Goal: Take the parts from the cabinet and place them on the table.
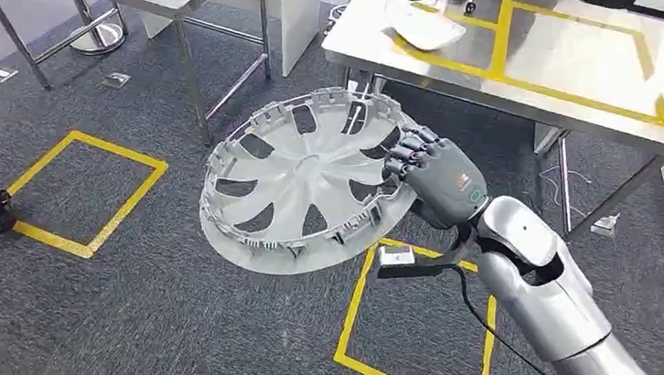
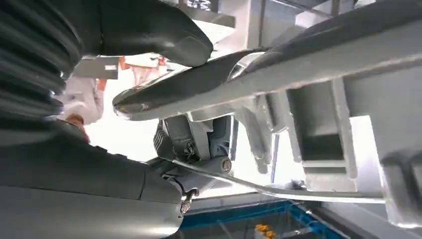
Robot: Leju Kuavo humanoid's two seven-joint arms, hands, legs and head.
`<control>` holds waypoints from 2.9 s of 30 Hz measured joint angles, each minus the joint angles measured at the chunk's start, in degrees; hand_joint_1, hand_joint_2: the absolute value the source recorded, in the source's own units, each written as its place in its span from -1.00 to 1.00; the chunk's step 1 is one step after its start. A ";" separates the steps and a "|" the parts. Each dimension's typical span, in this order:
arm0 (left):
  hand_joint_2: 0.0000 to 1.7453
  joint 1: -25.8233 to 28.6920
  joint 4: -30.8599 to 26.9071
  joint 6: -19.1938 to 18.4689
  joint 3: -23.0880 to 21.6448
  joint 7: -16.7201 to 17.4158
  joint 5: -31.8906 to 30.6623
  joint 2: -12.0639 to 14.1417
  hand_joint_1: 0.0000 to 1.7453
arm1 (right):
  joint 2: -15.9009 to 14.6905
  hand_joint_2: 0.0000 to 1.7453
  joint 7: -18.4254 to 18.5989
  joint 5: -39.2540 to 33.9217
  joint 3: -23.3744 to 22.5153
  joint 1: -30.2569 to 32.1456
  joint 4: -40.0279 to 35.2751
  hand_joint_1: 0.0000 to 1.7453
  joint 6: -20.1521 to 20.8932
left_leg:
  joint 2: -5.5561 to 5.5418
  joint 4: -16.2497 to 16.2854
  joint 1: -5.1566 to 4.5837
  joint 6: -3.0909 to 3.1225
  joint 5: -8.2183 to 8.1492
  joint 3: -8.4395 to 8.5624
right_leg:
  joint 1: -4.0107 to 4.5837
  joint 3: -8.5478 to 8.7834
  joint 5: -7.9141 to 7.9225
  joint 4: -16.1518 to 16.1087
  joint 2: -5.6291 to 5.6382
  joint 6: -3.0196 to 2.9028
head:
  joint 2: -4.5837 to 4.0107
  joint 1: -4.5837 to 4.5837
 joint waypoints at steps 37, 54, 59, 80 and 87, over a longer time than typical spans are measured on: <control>1.00 -0.45 -0.15 -0.13 0.22 0.07 -0.55 -0.09 -1.00 | 1.20 1.00 0.50 1.97 -4.68 3.07 -0.11 1.00 -0.68 | 0.26 7.35 0.35 -2.21 -5.17 -1.89 | -0.93 2.93 0.96 -1.20 1.69 -1.65 | 0.00 -0.31; 1.00 -0.08 -0.11 -0.11 0.39 -0.17 -0.13 0.02 -1.00 | 1.68 1.00 0.35 1.11 -5.49 3.20 -0.07 1.00 0.04 | -1.14 -0.89 0.30 1.03 3.17 -3.01 | -0.98 -2.18 -8.50 14.65 3.71 1.86 | 0.00 0.04; 1.00 0.04 -0.09 -0.11 0.42 -0.15 -0.13 -0.09 -1.00 | 1.68 1.00 0.24 1.11 -5.53 3.54 -0.02 1.00 0.55 | -0.31 -0.89 0.23 0.52 0.49 0.51 | -0.81 -0.29 2.65 2.20 2.50 0.93 | 0.00 0.07; 1.00 0.02 -0.04 -0.20 0.44 -0.52 -0.11 0.11 -1.00 | 2.01 1.00 0.02 1.05 -6.01 3.05 0.44 1.00 0.74 | -2.69 -1.46 0.24 -0.03 6.17 -5.58 | -0.77 6.93 -3.05 -0.71 7.70 0.13 | 0.00 -0.04; 1.00 0.03 -0.09 -0.20 0.44 -0.61 -0.13 0.24 -1.00 | 2.05 1.00 -0.13 0.96 -6.23 3.04 0.50 1.00 0.74 | -0.24 -1.37 0.26 0.76 3.46 -2.93 | -1.33 -4.05 -6.47 14.36 3.59 1.69 | 0.00 0.24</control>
